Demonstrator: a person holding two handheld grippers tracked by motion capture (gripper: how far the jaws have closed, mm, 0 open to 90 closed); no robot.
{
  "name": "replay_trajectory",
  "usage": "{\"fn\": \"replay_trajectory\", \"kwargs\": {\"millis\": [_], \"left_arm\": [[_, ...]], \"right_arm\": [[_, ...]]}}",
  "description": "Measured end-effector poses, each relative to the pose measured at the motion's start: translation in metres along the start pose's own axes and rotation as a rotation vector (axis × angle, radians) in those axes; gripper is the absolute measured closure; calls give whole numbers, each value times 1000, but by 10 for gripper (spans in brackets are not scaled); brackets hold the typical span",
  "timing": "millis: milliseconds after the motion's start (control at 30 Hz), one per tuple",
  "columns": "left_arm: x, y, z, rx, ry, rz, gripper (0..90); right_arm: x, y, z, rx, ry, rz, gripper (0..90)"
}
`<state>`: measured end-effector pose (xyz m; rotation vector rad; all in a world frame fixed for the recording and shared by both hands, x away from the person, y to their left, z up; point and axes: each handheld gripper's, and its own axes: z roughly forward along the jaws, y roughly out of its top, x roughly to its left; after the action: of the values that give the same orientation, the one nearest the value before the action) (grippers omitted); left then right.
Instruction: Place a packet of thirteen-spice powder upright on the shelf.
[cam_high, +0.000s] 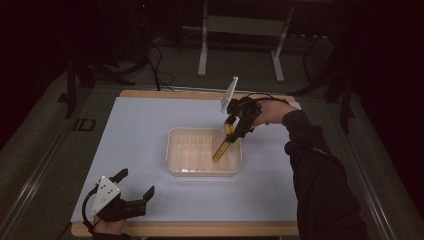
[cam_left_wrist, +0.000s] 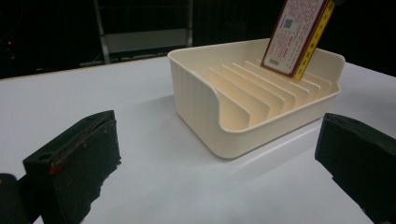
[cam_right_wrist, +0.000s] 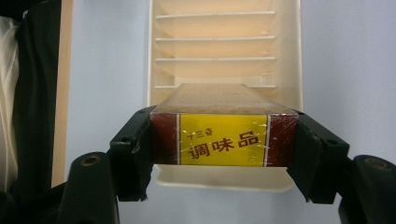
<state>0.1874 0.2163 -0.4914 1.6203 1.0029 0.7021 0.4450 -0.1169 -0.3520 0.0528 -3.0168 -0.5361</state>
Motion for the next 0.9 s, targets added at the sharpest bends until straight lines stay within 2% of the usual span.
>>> {"fn": "replay_trajectory", "kwargs": {"millis": [200, 467, 900], "left_arm": [[0, 0, 1, 2, -1, -2, 0], [0, 0, 0, 1, -2, 0, 0], [0, 1, 2, 1, -5, 2, 0]], "right_arm": [[0, -3, 0, 1, -1, 4, 319], [-1, 3, 12, 31, -1, -4, 319], [-1, 9, 25, 21, -8, -14, 319]]}}
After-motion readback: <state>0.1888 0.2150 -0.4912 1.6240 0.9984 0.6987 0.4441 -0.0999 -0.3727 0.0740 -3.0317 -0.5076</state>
